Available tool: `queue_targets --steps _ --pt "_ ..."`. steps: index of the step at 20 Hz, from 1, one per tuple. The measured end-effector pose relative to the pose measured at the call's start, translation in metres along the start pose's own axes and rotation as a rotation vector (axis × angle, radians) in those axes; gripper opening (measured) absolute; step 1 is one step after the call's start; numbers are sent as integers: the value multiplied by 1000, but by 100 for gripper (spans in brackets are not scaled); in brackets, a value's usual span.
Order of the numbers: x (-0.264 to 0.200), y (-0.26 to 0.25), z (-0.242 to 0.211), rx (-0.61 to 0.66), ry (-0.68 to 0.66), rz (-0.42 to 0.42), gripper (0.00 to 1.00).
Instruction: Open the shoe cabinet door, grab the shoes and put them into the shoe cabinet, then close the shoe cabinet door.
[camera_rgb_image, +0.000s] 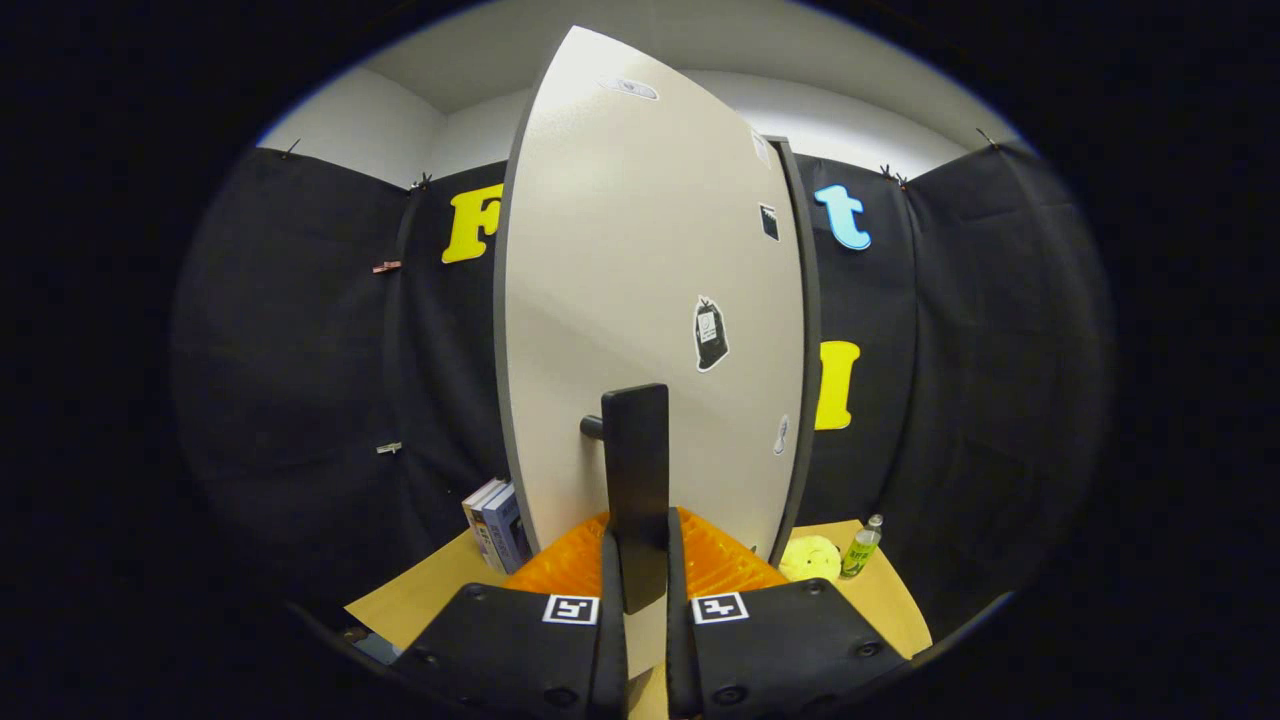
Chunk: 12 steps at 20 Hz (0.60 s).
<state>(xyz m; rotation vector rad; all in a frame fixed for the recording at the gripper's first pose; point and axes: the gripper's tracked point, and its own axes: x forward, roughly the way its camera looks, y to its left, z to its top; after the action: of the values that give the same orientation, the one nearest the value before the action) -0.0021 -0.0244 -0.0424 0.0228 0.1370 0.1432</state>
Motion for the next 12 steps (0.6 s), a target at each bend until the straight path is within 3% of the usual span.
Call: queue_targets --steps 5,11,12 --pt "-39 -48 0 20 1 -121 18" --pt "-99 -104 12 -48 -72 -270 18" --pt "-109 -104 14 -50 -76 -283 13"
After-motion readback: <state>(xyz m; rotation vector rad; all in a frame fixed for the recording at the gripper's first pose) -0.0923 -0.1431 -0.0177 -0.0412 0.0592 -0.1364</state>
